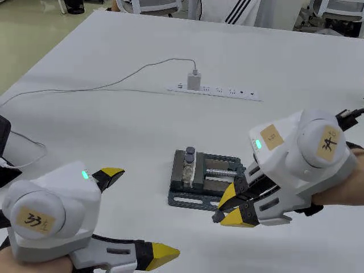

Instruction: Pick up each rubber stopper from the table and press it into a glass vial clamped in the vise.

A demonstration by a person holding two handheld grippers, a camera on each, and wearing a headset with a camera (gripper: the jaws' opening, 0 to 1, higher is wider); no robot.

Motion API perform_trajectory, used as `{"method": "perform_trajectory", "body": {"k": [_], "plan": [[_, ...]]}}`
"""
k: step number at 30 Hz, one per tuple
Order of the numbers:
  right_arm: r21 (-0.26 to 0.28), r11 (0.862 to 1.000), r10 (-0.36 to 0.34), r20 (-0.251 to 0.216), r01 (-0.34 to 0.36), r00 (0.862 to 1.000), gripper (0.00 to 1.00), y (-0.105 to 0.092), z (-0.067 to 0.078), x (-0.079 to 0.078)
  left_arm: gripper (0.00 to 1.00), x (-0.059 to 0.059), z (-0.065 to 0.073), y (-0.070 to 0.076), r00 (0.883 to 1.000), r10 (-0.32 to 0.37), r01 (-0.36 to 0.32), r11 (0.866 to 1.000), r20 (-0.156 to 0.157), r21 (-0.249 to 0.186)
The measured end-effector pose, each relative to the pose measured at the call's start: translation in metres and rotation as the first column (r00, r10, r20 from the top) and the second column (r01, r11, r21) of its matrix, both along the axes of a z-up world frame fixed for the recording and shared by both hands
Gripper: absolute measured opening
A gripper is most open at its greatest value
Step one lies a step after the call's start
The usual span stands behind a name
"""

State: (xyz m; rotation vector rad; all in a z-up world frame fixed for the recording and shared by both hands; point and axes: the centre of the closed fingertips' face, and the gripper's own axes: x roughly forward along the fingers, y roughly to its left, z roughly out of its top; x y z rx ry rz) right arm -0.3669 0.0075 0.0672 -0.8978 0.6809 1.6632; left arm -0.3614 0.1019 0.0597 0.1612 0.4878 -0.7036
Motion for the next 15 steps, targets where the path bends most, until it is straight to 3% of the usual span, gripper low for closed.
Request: {"method": "perform_trajectory", "body": {"k": [10, 12, 13, 15], "plan": [[-0.071, 0.993, 0.098, 0.107, -0.09, 0.989, 0.05, 0.011, 0.014, 0.051, 0.99, -0.001, 0.0, 0.008, 0.998, 0.061, -0.061, 0.998, 0.008, -0.007], [-0.104, 0.984, 0.16, 0.148, -0.146, 0.976, 0.05, 0.014, 0.016, 0.06, 0.99, -0.001, 0.0, 0.009, 0.997, 0.072, -0.072, 0.997, 0.01, -0.009], [-0.136, 0.969, 0.232, 0.203, -0.207, 0.951, 0.05, 0.016, 0.015, 0.068, 0.99, -0.001, 0.001, 0.009, 0.997, 0.078, -0.078, 0.997, 0.008, -0.016], [-0.162, 0.958, 0.268, 0.227, -0.235, 0.936, 0.05, 0.018, 0.013, 0.073, 0.99, -0.001, 0.0, 0.009, 0.996, 0.085, -0.085, 0.996, 0.006, -0.016]]}}
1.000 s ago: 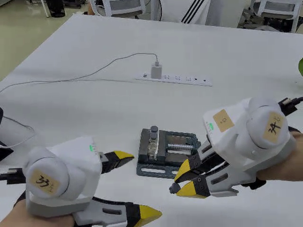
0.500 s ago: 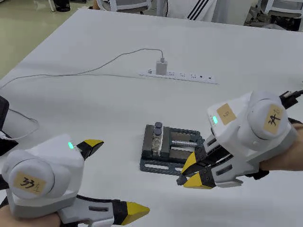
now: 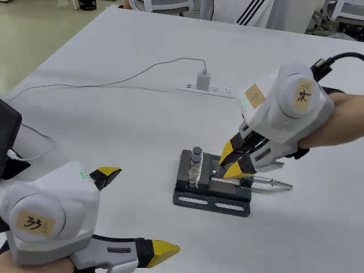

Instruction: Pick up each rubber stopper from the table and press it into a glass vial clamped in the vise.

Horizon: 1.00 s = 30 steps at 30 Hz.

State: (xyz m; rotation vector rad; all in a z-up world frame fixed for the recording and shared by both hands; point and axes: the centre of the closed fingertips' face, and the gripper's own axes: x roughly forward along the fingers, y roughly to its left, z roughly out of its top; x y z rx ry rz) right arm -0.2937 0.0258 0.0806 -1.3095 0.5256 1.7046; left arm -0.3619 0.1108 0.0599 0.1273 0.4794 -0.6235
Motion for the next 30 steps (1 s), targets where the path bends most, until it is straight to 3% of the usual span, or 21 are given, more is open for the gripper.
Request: {"method": "perform_trajectory", "body": {"k": [3, 7, 11, 13, 16, 24, 26, 30], "plan": [[-0.037, 0.997, 0.062, 0.039, -0.06, 0.997, 0.05, 0.005, -0.003, 0.008, 0.99, -0.001, 0.001, -0.001, 1.0, 0.0, 0.0, 1.0, 0.001, -0.003], [-0.063, 0.99, 0.13, 0.034, -0.127, 0.991, 0.05, 0.013, -0.008, 0.008, 0.99, -0.001, 0.002, -0.003, 1.0, 0.0, 0.0, 1.0, 0.001, 0.002], [-0.11, 0.973, 0.206, 0.021, -0.202, 0.978, 0.05, 0.015, -0.016, 0.01, 0.99, -0.001, 0.003, -0.003, 1.0, 0.001, -0.001, 1.0, 0.0, 0.001], [-0.14, 0.968, 0.212, -0.009, -0.211, 0.977, 0.05, 0.015, -0.019, 0.01, 0.99, -0.001, 0.003, -0.002, 1.0, 0.001, -0.001, 1.0, -0.001, 0.006], [-0.157, 0.966, 0.205, -0.017, -0.205, 0.979, 0.05, 0.02, -0.023, 0.013, 0.99, -0.002, 0.002, 0.0, 1.0, 0.006, -0.006, 1.0, -0.006, 0.006], [-0.19, 0.959, 0.212, -0.012, -0.211, 0.977, 0.04, 0.034, -0.031, 0.02, 0.99, -0.001, 0.001, 0.004, 1.0, 0.018, -0.018, 1.0, -0.011, 0.006], [-0.222, 0.963, 0.145, -0.051, -0.152, 0.988, 0.04, 0.032, -0.034, 0.018, 0.99, -0.001, 0.001, 0.004, 1.0, 0.021, -0.021, 1.0, -0.011, 0.003], [-0.234, 0.957, 0.167, -0.037, -0.171, 0.985, 0.04, 0.037, -0.039, 0.019, 0.99, -0.001, 0.0, 0.004, 1.0, 0.023, -0.023, 1.0, -0.014, 0.0]]}}
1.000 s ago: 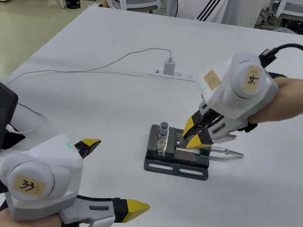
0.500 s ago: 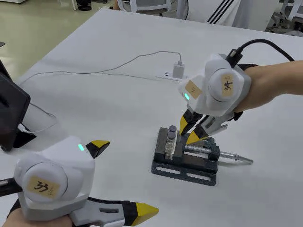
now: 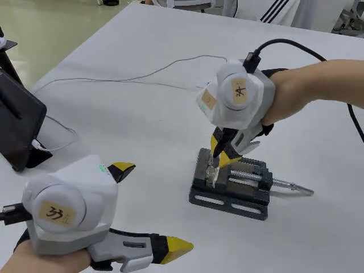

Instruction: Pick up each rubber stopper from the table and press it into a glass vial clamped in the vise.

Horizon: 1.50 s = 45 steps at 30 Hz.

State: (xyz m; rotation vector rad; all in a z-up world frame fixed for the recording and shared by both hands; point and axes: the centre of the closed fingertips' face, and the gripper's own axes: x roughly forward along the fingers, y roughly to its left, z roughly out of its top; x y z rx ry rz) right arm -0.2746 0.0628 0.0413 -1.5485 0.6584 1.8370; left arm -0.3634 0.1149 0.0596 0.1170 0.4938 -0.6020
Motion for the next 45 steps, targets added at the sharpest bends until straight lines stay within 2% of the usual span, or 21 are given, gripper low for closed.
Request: {"method": "perform_trajectory", "body": {"k": [6, 15, 25, 29, 33, 35, 37, 38, 40, 41, 45], "plan": [[-0.03, 1.0, -0.003, 0.009, 0.004, 1.0, 0.04, -0.001, -0.006, 0.0, 0.99, -0.001, -0.002, 0.0, 1.0, 0.001, -0.002, 1.0, -0.005, -0.005], [-0.045, 0.999, -0.007, 0.011, 0.008, 1.0, 0.04, 0.0, -0.011, -0.001, 0.99, -0.004, -0.004, 0.002, 1.0, 0.008, -0.008, 1.0, -0.013, -0.01], [-0.083, 0.997, 0.0, 0.038, 0.003, 0.999, 0.04, 0.002, -0.013, -0.001, 0.98, -0.006, -0.007, 0.002, 1.0, 0.009, -0.009, 1.0, -0.023, -0.018], [-0.083, 0.994, -0.064, 0.041, 0.068, 0.997, 0.04, 0.002, -0.013, -0.001, 0.98, -0.005, -0.007, 0.001, 1.0, 0.01, -0.01, 1.0, -0.02, -0.019], [-0.083, 0.988, -0.13, 0.022, 0.132, 0.991, 0.03, 0.003, -0.014, 0.001, 0.98, -0.004, -0.006, 0.0, 1.0, 0.01, -0.01, 1.0, -0.017, -0.02], [-0.092, 0.977, -0.192, 0.017, 0.193, 0.981, 0.03, 0.002, -0.014, 0.0, 0.98, -0.004, -0.006, -0.001, 1.0, 0.011, -0.011, 1.0, -0.016, -0.025], [-0.096, 0.973, -0.21, 0.016, 0.21, 0.978, 0.03, 0.003, -0.014, 0.001, 0.98, -0.003, -0.006, -0.001, 1.0, 0.011, -0.012, 1.0, -0.016, -0.025], [-0.105, 0.961, -0.256, 0.013, 0.256, 0.967, 0.03, 0.002, -0.014, 0.0, 0.98, -0.003, -0.007, -0.002, 1.0, 0.01, -0.011, 1.0, -0.016, -0.027], [-0.117, 0.955, -0.272, 0.006, 0.271, 0.962, 0.03, 0.003, -0.014, 0.0, 0.98, -0.003, -0.007, -0.003, 1.0, 0.01, -0.011, 0.999, -0.018, -0.03], [-0.129, 0.945, -0.303, 0.002, 0.3, 0.953, 0.03, 0.003, -0.014, 0.0, 0.98, -0.003, -0.008, -0.004, 1.0, 0.008, -0.008, 1.0, -0.021, -0.03], [-0.132, 0.938, -0.322, 0.013, 0.32, 0.947, 0.03, 0.005, -0.014, 0.001, 0.98, -0.003, -0.007, -0.006, 1.0, 0.004, -0.004, 0.999, -0.019, -0.034]]}}
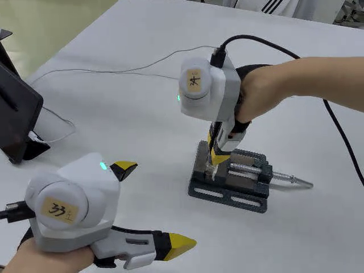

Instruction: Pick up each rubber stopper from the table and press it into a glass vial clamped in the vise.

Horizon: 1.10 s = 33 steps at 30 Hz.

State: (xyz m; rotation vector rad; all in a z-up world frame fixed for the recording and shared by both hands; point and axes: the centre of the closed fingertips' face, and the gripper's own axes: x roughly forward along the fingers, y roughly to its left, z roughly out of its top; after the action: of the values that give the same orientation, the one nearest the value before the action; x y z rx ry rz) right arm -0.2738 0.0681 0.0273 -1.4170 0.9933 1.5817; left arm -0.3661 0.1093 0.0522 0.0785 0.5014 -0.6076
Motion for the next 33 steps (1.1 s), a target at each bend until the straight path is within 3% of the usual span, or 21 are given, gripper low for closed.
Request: {"method": "perform_trajectory", "body": {"k": [3, 11, 18, 33], "plan": [[-0.012, 1.0, -0.018, 0.01, 0.018, 1.0, 0.03, 0.0002, -0.0007, -0.0001, 0.98, 0.0008, -0.0003, -0.0005, 1.0, 0.0, 0.0, 1.0, -0.002, -0.001], [0.028, 0.999, 0.039, 0.004, -0.04, 0.999, 0.05, -0.0028, 0.0, 0.0009, 0.98, 0.0008, 0.001, -0.0013, 1.0, -0.006, 0.006, 1.0, -0.002, -0.001], [0.032, 0.997, 0.074, 0.012, -0.075, 0.997, 0.05, -0.0032, 0.0005, 0.0003, 0.98, 0.0013, 0.0039, 0.0006, 1.0, -0.001, 0.001, 1.0, 0.003, -0.003], [0.065, 0.993, 0.095, 0.016, -0.096, 0.995, 0.07, -0.003, 0.0004, 0.0017, 0.98, 0.0009, 0.0028, 0.0004, 1.0, -0.001, 0.001, 1.0, -0.001, -0.002]]}}
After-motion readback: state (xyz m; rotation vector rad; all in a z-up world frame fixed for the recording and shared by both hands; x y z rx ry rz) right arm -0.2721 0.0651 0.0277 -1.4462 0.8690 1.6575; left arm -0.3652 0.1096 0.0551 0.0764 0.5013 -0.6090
